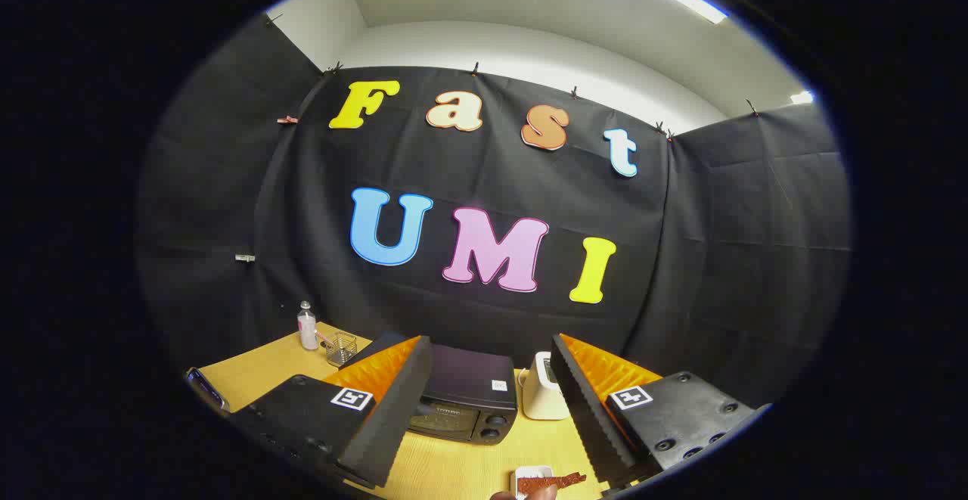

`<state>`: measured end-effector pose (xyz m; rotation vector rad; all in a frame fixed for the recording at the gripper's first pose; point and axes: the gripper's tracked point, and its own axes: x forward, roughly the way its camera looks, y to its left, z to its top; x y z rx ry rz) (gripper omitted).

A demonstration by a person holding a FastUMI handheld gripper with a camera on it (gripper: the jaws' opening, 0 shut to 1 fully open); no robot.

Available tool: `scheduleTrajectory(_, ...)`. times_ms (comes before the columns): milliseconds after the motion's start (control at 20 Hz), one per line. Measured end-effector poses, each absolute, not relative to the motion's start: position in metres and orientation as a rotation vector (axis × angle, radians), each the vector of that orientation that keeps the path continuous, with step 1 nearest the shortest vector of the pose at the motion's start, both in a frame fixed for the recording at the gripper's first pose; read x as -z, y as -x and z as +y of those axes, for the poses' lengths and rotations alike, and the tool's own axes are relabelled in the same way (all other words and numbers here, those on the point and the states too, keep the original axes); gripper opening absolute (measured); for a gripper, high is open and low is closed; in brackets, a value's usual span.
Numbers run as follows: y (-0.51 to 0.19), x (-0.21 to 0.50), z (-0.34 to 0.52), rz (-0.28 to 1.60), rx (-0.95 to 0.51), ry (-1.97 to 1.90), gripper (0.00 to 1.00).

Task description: Open the toaster oven, put the food inside, and close the toaster oven door.

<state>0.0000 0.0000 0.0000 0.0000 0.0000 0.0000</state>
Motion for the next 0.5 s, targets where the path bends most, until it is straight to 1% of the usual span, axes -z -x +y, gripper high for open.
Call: scheduleTrajectory(500,0.0025,0.0071,0.0036,0.027,-0.002,-0.040,0.97)
